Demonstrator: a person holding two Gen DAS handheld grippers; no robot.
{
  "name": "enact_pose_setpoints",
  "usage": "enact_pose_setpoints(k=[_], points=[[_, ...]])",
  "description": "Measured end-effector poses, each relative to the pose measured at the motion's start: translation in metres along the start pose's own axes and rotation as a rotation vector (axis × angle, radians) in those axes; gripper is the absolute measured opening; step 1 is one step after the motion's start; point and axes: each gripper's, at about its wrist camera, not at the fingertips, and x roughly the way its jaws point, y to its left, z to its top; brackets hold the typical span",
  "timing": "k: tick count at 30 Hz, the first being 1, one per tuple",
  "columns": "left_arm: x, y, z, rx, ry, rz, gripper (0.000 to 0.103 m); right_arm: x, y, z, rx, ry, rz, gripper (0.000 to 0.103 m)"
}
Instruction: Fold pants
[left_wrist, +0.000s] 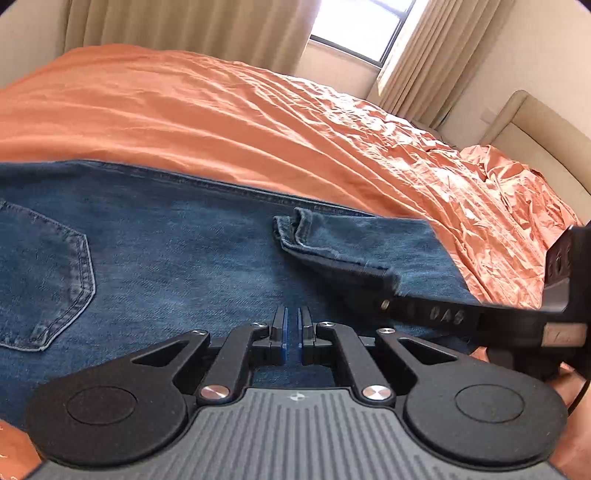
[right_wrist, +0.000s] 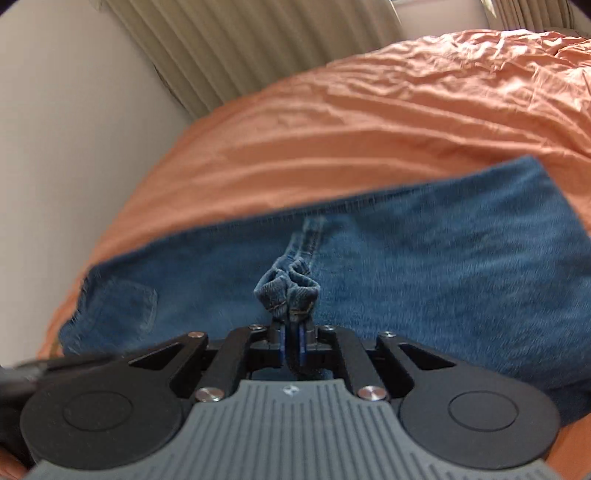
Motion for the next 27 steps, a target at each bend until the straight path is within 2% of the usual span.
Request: enact_pose_setpoints(k=[1, 3, 4, 5, 7, 8, 10, 13, 19, 22, 26, 27], points=[[0.000, 0.003, -0.001, -0.007, 0.003, -0.001, 0.016, 0.006, -0.006, -0.006, -0.008, 0.009, -0.008, 0.005], [0.002, 0.008, 0.000, -0.029, 0.005, -0.012, 0.028, 0.008, -0.009, -0.012, -0.011, 0.011, -0.008, 0.008], [0.003, 0.011, 0.001, -0.041, 0.006, -0.021, 0.032, 0.008, -0.010, -0.014, -0.010, 0.017, 0.009, 0.016], [0.006, 0.012, 0.003, -0.054, 0.007, -0.031, 0.034, 0.006, -0.010, -0.013, -0.007, 0.026, 0.033, 0.028], [0.012, 0.015, 0.006, -0.084, 0.012, -0.048, 0.043, 0.000, -0.010, -0.009, -0.012, 0.046, 0.072, 0.040], [0.015, 0.016, 0.008, -0.099, 0.013, -0.061, 0.044, -0.005, -0.010, -0.009, -0.024, 0.050, 0.080, 0.043], [0.023, 0.018, 0.014, -0.130, 0.017, -0.086, 0.052, -0.019, -0.011, -0.008, -0.059, 0.030, 0.070, 0.046], [0.040, 0.016, 0.024, -0.172, 0.019, -0.113, 0.063, -0.047, -0.026, -0.003, -0.112, -0.027, 0.004, 0.048], [0.079, 0.022, 0.035, -0.226, 0.015, -0.090, 0.064, -0.090, -0.090, 0.009, -0.190, -0.093, -0.241, 0.045], [0.097, 0.017, 0.041, -0.202, 0.026, -0.068, 0.064, -0.106, -0.129, 0.016, -0.159, -0.090, -0.296, 0.038], [0.114, 0.004, 0.046, -0.119, 0.017, -0.016, 0.063, -0.121, -0.166, 0.020, -0.134, -0.093, -0.353, 0.033], [0.115, 0.000, 0.046, -0.094, 0.019, -0.007, 0.049, -0.124, -0.171, 0.020, -0.134, -0.097, -0.364, 0.032]])
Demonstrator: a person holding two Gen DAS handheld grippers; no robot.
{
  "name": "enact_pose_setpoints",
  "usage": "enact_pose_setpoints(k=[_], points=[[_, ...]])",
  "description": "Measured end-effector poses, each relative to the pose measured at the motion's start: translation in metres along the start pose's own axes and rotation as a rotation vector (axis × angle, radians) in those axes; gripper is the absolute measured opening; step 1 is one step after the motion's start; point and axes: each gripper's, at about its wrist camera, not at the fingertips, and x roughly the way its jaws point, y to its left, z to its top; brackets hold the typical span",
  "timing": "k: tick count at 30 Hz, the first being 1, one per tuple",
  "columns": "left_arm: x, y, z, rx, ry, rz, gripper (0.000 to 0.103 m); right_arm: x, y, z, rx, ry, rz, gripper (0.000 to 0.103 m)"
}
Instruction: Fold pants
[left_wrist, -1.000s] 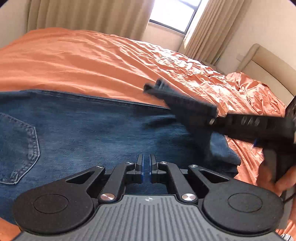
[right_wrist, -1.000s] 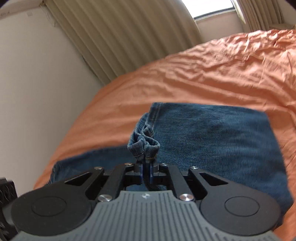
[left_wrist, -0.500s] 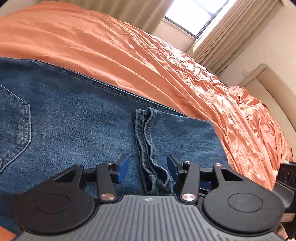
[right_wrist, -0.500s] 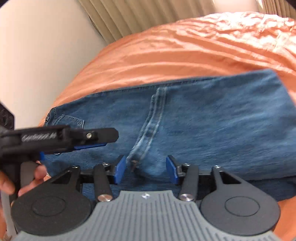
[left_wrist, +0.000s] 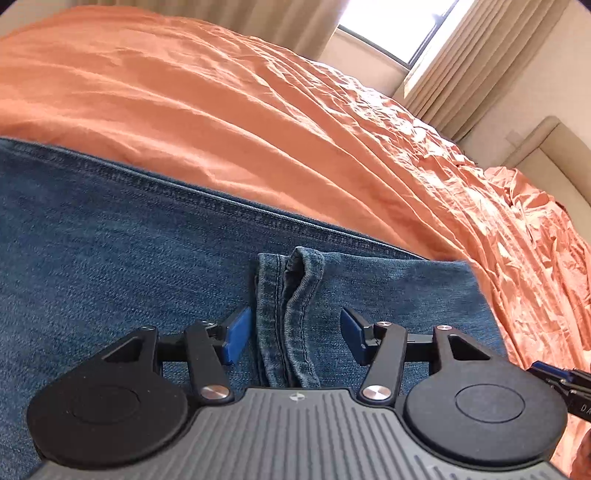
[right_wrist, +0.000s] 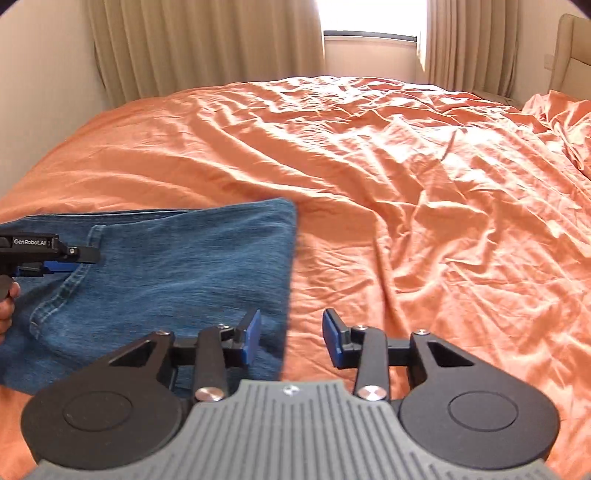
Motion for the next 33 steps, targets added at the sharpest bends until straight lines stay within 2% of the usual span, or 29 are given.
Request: enact_pose_setpoints(k=[1, 2, 3, 6, 10, 13, 17, 20, 21, 23, 25, 28, 29, 31, 33], points=[[-0.001, -0.005, 0.000, 0.028, -0.006, 0.036, 0.029, 0.002, -0.004, -0.001, -0.003, -0.003, -0.011, 0.032], [-0.003, -0.009, -0.001, 0.053, -0.017, 0.065, 0.020, 0.003, -0.005, -0.003, -0.007, -0.002, -0.013, 0.032], [-0.008, -0.010, -0.002, 0.062, -0.034, 0.059, 0.009, 0.001, -0.007, -0.006, -0.009, -0.002, -0.009, 0.032], [-0.032, -0.016, -0.001, 0.068, -0.103, 0.021, 0.007, -0.011, 0.001, -0.019, -0.034, -0.011, 0.014, 0.036], [-0.063, -0.032, 0.009, 0.123, -0.170, 0.048, 0.007, -0.027, 0.030, -0.039, -0.110, -0.034, 0.042, 0.050], [-0.065, -0.039, 0.020, 0.164, -0.153, 0.110, 0.007, -0.026, 0.060, -0.053, -0.217, -0.025, -0.017, 0.058], [-0.037, -0.035, 0.020, 0.203, -0.088, 0.189, 0.007, 0.002, 0.090, -0.061, -0.314, 0.004, -0.112, 0.059], [-0.020, -0.030, 0.012, 0.223, -0.048, 0.224, 0.007, 0.018, 0.104, -0.060, -0.380, -0.024, -0.176, 0.059], [-0.016, -0.030, 0.010, 0.234, -0.040, 0.234, 0.007, 0.017, 0.106, -0.059, -0.403, -0.050, -0.199, 0.058], [-0.012, -0.031, 0.008, 0.249, -0.027, 0.249, 0.007, 0.006, 0.103, -0.054, -0.422, -0.092, -0.195, 0.025], [-0.009, -0.032, 0.006, 0.275, -0.016, 0.262, 0.007, -0.005, 0.094, -0.053, -0.426, -0.094, -0.166, 0.010], [0.003, -0.031, 0.003, 0.309, 0.006, 0.279, 0.007, -0.010, 0.081, -0.062, -0.453, -0.043, -0.131, 0.000], [0.006, -0.030, 0.002, 0.314, 0.010, 0.282, 0.007, -0.009, 0.076, -0.067, -0.455, -0.017, -0.124, 0.000], [0.009, -0.030, 0.000, 0.321, 0.011, 0.293, 0.008, -0.006, 0.068, -0.075, -0.464, 0.012, -0.177, 0.000], [0.008, -0.030, 0.000, 0.320, 0.012, 0.291, 0.008, -0.006, 0.047, -0.079, -0.385, 0.062, -0.168, 0.000]])
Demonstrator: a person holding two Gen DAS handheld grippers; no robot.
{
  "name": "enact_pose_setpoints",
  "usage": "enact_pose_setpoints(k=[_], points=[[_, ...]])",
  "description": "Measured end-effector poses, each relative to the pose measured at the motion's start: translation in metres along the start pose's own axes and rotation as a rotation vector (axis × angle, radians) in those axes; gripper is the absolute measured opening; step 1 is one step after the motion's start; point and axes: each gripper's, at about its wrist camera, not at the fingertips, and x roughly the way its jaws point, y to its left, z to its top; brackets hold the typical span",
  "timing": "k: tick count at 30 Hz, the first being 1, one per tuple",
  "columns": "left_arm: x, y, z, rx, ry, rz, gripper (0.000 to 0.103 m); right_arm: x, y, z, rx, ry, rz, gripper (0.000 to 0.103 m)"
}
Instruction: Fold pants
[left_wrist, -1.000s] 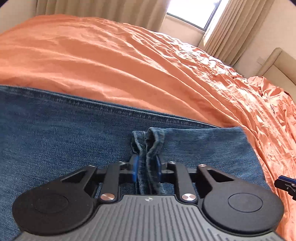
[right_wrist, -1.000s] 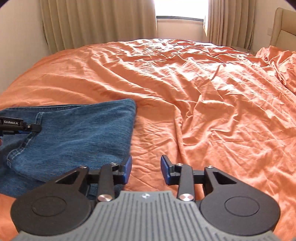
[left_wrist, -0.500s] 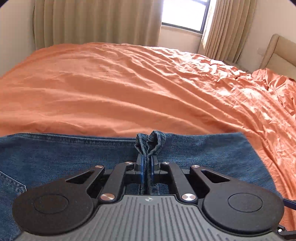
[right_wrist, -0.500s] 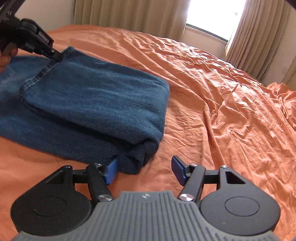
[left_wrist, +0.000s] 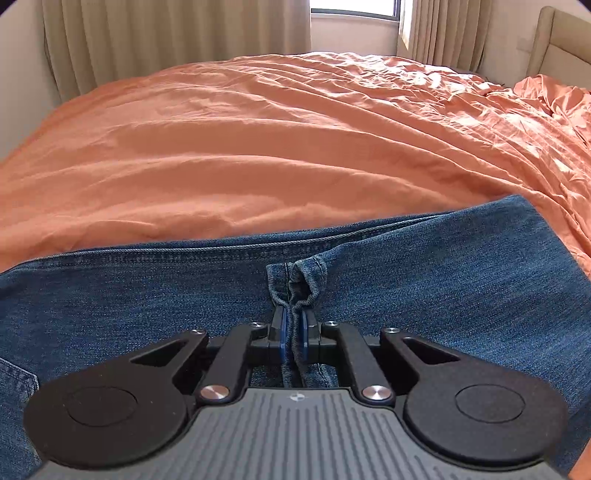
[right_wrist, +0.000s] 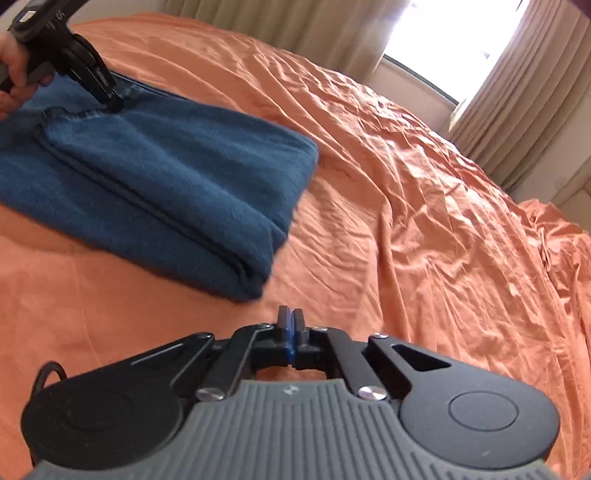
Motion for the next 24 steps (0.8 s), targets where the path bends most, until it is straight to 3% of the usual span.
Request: enact_pose_setpoints(k=[4, 6, 12, 17, 19, 22, 24], points=[[-0.017, 0.003, 0.001, -0.006, -0.017, -0.016, 0.014, -0.012, -0.015, -0.008, 0.016, -0.015, 0.027, 0.000], [-0.030, 0.009, -0.001, -0.037, -0.020, -0.058, 0.018, -0.019, -0.016, -0.005, 0.026, -0.038, 0.041, 0.000], [-0.057, 0.023, -0.023, -0.132, 0.041, -0.155, 0.031, -0.023, -0.004, 0.027, 0.067, -0.143, 0.075, 0.000], [-0.057, 0.028, -0.046, -0.197, 0.091, -0.167, 0.030, -0.013, 0.014, 0.050, 0.102, -0.186, 0.119, 0.000], [-0.055, 0.028, -0.051, -0.218, 0.104, -0.182, 0.024, -0.002, 0.020, 0.053, 0.100, -0.165, 0.131, 0.000], [-0.051, 0.023, -0.055, -0.211, 0.106, -0.161, 0.024, 0.019, 0.028, 0.046, 0.097, -0.076, 0.170, 0.000], [-0.046, 0.022, -0.057, -0.188, 0.104, -0.155, 0.025, 0.024, 0.029, 0.043, 0.099, -0.069, 0.175, 0.000]])
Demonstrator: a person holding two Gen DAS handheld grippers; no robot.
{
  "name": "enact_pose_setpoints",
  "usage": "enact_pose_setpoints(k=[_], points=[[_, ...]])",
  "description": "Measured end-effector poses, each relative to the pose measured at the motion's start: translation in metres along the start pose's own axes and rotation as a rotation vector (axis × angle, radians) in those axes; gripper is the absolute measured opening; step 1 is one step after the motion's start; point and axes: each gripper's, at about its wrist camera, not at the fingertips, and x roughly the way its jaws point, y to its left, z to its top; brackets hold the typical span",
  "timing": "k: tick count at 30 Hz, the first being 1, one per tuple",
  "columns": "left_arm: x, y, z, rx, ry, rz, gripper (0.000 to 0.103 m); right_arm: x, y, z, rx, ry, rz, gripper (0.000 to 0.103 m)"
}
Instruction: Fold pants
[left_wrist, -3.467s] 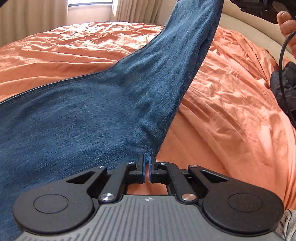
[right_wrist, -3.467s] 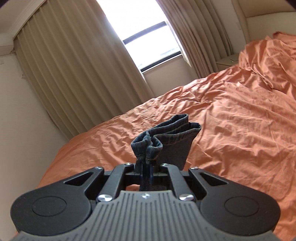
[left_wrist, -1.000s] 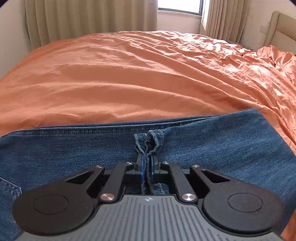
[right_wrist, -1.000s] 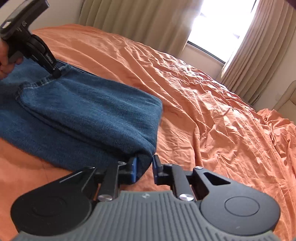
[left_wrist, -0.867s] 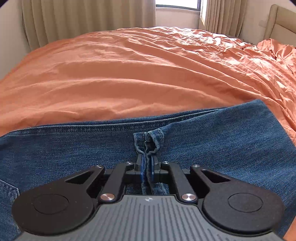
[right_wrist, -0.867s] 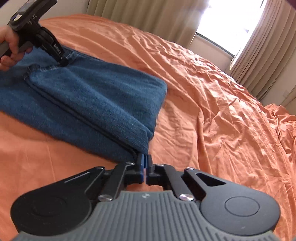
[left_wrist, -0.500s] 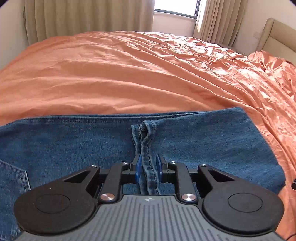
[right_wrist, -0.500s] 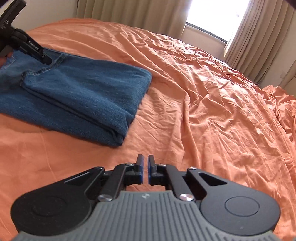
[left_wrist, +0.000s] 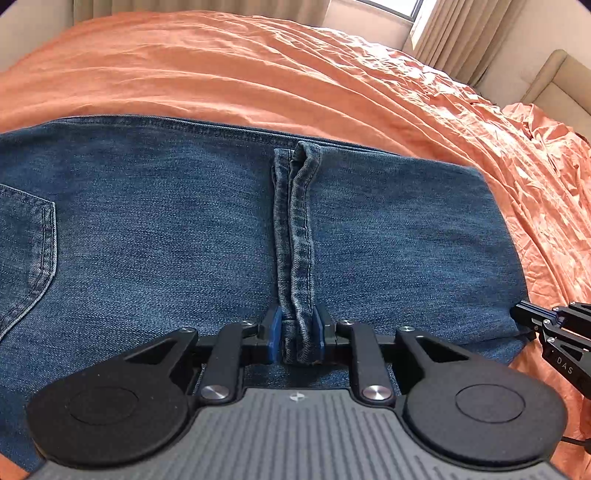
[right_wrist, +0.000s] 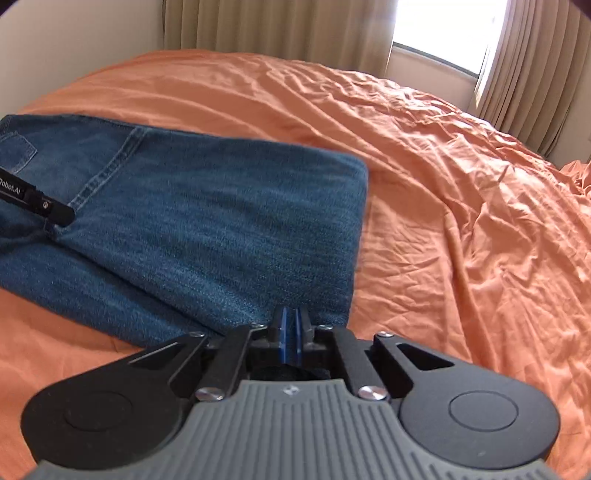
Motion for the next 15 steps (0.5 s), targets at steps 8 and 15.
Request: enact_pose_setpoints(k=[8, 15], points=[[-0.050, 0.003, -0.016, 0.026, -0.107, -0.014, 0.029, -0.028, 0.014, 0.012, 0.046, -0.060, 0.012, 0.005], [-0.110, 0.029, -0.036, 0.156, -0.128, 0.020, 0.030, -0.065, 0.089, 0.007, 0.046, -0.120, 0.247, 0.025]])
